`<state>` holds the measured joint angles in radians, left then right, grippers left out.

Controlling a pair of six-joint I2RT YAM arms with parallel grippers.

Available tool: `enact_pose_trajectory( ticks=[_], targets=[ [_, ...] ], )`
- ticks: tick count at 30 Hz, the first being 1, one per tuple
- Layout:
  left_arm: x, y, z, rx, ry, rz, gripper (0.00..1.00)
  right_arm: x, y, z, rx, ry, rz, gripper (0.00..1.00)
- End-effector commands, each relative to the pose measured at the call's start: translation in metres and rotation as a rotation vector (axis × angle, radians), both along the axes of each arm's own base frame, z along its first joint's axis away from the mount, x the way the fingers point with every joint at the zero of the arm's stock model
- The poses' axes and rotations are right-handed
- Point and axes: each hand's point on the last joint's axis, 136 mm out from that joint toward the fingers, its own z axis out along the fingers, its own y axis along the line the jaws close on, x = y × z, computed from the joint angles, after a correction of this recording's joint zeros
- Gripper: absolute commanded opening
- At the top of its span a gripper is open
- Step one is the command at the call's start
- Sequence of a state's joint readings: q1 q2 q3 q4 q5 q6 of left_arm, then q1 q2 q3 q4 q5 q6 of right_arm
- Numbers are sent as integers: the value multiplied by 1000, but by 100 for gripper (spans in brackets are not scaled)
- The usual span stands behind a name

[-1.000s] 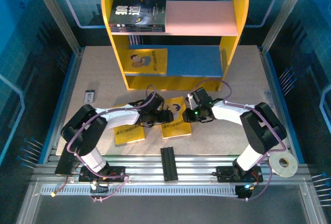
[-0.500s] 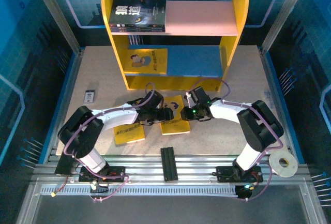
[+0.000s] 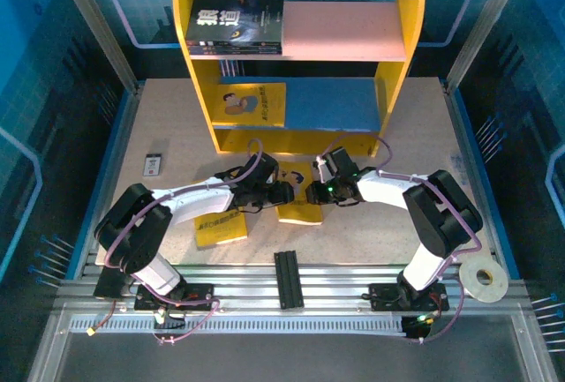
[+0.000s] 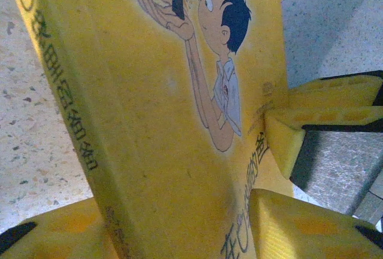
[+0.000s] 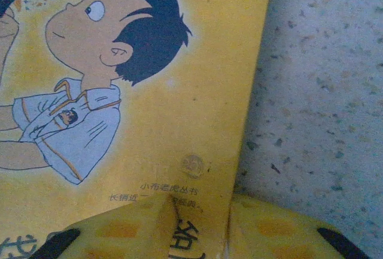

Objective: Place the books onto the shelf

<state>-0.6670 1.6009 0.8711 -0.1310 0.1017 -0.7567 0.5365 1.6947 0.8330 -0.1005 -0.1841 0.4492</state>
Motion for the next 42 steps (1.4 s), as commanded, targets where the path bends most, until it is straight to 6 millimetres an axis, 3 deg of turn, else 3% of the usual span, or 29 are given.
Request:
enact_pose_trajectory(
  ticks=[1, 9, 16, 20, 27, 31, 36, 39, 42],
  targets=[
    [12, -29, 29, -102, -95, -70, 44, -29, 17, -12, 55, 76, 85, 34],
    [14, -26, 31, -73, -113, -65, 24, -27, 13, -1, 77, 54, 77, 38],
    [11, -16, 54, -60, -159, -59, 5, -24, -5, 28, 105, 2, 36, 53],
    [3, -10, 94, -97, -222, -59, 0, -27, -15, 63, 134, -64, 15, 58],
    [-5, 13, 186, -158, -416, -15, 0, -31, -32, 142, 234, -239, -47, 65],
    [9, 23, 233, -141, -551, 30, 0, -36, -30, 183, 350, -311, -73, 71],
    [37, 31, 281, -183, -708, 128, 0, -39, -16, 211, 552, -322, -123, 78],
    [55, 36, 293, -232, -759, 200, 0, -40, -8, 219, 665, -324, -157, 84],
    [68, 41, 285, -326, -748, 277, 0, -39, -3, 223, 716, -330, -192, 91]
  ],
)
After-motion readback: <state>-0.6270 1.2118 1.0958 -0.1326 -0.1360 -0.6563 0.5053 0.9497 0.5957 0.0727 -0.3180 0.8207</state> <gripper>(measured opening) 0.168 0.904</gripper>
